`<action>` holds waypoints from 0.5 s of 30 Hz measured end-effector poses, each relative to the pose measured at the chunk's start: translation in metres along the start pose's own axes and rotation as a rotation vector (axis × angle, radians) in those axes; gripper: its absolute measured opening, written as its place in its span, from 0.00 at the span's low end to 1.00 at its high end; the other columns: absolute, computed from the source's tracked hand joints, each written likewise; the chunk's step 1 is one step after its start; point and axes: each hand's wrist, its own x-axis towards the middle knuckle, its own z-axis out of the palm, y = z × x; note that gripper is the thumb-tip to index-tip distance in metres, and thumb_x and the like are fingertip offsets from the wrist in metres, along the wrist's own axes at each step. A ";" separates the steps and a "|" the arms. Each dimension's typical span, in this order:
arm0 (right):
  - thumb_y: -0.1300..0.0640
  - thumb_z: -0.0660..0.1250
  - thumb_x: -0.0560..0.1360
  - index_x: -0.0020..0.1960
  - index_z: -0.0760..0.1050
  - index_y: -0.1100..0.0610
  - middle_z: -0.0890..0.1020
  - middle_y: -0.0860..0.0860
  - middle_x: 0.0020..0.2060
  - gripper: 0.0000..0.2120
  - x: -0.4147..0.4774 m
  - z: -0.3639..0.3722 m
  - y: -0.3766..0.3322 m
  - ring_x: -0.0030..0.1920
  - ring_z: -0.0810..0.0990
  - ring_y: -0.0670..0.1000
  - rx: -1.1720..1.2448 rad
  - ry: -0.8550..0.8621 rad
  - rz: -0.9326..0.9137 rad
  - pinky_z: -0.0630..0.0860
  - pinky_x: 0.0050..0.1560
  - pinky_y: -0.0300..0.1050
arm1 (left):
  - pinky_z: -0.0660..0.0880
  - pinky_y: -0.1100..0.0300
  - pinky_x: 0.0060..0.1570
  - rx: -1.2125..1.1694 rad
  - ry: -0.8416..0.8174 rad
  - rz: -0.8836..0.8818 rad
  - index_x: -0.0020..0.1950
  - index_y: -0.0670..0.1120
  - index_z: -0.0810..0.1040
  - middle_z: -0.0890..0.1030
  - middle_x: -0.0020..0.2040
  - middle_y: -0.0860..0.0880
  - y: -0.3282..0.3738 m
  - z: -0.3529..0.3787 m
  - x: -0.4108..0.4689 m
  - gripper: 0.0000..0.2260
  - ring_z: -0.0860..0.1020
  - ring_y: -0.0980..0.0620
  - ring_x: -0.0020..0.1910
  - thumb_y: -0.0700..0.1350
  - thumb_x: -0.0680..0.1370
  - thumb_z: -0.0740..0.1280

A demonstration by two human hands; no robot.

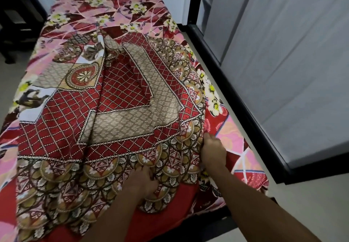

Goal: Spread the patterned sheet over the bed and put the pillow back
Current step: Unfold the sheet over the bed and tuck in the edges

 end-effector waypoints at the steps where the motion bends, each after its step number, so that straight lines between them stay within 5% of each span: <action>1: 0.58 0.64 0.80 0.60 0.76 0.60 0.84 0.58 0.49 0.10 -0.003 -0.003 0.010 0.45 0.83 0.58 -0.023 0.037 -0.011 0.80 0.42 0.51 | 0.70 0.45 0.64 0.007 -0.006 -0.009 0.65 0.48 0.70 0.72 0.66 0.46 0.000 -0.001 0.001 0.23 0.68 0.43 0.66 0.58 0.74 0.64; 6: 0.57 0.61 0.79 0.57 0.73 0.60 0.79 0.59 0.50 0.10 -0.009 -0.049 0.100 0.46 0.82 0.61 -0.122 0.046 0.051 0.70 0.37 0.48 | 0.67 0.41 0.69 0.083 -0.018 -0.064 0.74 0.46 0.63 0.65 0.74 0.44 0.010 0.002 0.000 0.31 0.62 0.41 0.73 0.58 0.75 0.62; 11: 0.67 0.61 0.74 0.50 0.73 0.63 0.77 0.65 0.41 0.05 -0.013 -0.101 0.220 0.35 0.81 0.67 -0.219 0.235 0.251 0.67 0.32 0.50 | 0.67 0.41 0.68 0.129 -0.035 -0.117 0.75 0.45 0.63 0.66 0.74 0.43 0.015 0.000 -0.001 0.33 0.63 0.40 0.73 0.60 0.74 0.61; 15: 0.67 0.68 0.70 0.56 0.77 0.60 0.78 0.60 0.46 0.14 -0.020 -0.112 0.273 0.42 0.81 0.63 -0.431 0.033 0.157 0.68 0.30 0.48 | 0.68 0.44 0.69 0.139 0.008 -0.142 0.74 0.46 0.64 0.68 0.73 0.43 0.024 0.007 -0.001 0.35 0.66 0.41 0.72 0.61 0.71 0.62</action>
